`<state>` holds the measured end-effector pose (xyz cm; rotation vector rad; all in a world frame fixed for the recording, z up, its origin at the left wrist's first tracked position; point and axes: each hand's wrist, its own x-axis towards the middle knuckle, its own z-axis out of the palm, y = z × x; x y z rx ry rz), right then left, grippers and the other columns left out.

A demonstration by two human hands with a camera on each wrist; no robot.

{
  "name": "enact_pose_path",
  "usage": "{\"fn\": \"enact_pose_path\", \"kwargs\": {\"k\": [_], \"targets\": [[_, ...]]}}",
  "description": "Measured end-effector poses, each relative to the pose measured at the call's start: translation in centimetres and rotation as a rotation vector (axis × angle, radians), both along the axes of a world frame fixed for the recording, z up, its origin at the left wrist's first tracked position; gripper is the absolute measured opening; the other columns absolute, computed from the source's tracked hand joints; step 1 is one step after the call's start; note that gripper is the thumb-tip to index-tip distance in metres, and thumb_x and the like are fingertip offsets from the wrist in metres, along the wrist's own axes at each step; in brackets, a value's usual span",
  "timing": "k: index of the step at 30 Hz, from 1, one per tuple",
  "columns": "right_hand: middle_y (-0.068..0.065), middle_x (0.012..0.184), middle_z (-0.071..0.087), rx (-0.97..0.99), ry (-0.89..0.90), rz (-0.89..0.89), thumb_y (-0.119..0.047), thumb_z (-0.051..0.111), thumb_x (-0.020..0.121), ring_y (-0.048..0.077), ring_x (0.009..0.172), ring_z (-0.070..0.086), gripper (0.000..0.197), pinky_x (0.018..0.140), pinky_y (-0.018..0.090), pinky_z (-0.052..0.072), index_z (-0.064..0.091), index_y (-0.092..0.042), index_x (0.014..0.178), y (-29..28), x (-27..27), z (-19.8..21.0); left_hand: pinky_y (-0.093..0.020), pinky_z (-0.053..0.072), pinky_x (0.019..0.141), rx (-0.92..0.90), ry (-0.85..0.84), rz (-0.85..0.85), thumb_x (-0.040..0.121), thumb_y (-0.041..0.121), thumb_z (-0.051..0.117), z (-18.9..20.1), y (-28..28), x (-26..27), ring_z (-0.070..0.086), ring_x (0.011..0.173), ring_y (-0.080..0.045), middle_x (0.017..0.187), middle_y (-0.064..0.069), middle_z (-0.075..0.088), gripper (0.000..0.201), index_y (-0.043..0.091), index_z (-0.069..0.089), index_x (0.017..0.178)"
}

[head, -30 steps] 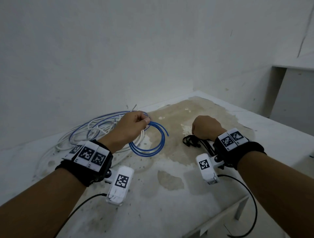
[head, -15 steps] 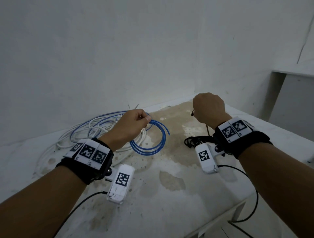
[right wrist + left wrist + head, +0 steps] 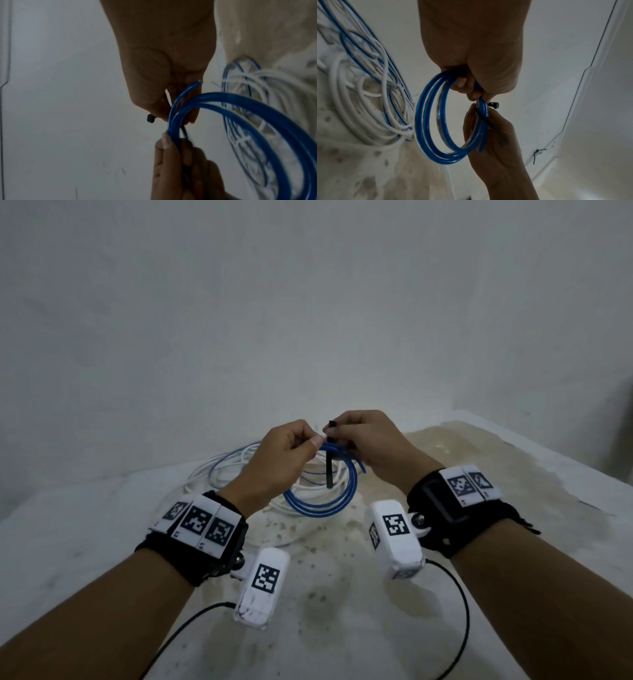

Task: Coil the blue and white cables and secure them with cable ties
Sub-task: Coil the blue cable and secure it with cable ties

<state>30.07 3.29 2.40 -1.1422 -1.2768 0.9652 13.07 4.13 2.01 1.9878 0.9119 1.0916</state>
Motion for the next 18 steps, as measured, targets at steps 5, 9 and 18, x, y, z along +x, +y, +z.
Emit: {"fn": "enact_pose_path", "kwargs": {"k": [5, 9, 18], "targets": [[0.017, 0.075, 0.066, -0.102, 0.089, 0.167, 0.0, 0.061, 0.089, 0.022, 0.063, 0.064, 0.007, 0.059, 0.029, 0.055, 0.066, 0.003, 0.085, 2.2, -5.6, 1.0, -0.012, 0.033, 0.048, 0.039, -0.024, 0.159, 0.098, 0.012, 0.055, 0.1, 1.6, -4.6, 0.04, 0.046, -0.001, 0.058, 0.004, 0.051, 0.019, 0.0, 0.059, 0.083], [0.018, 0.07, 0.067, -0.152, 0.163, 0.201, 0.0, 0.054, 0.089, 0.025, 0.059, 0.065, 0.013, 0.059, 0.032, 0.056, 0.063, 0.003, 0.08, 4.2, -8.9, 0.9, -0.025, 0.045, 0.061, 0.06, -0.025, 0.259, 0.096, 0.011, 0.056, 0.0, 3.5, -7.2, 0.053, 0.062, -0.008, 0.069, -0.005, 0.062, 0.018, 0.008, 0.061, 0.079], [0.015, 0.076, 0.068, -0.098, 0.095, 0.166, -0.01, 0.059, 0.096, 0.019, 0.06, 0.059, 0.018, 0.063, 0.034, 0.056, 0.064, 0.008, 0.098, 8.2, -11.1, -2.6, -0.017, 0.049, 0.07, -0.024, -0.132, 0.287, 0.096, 0.007, 0.056, -2.7, 7.2, -8.4, 0.066, 0.072, -0.006, 0.077, -0.004, 0.068, 0.01, 0.008, 0.063, 0.088]]}}
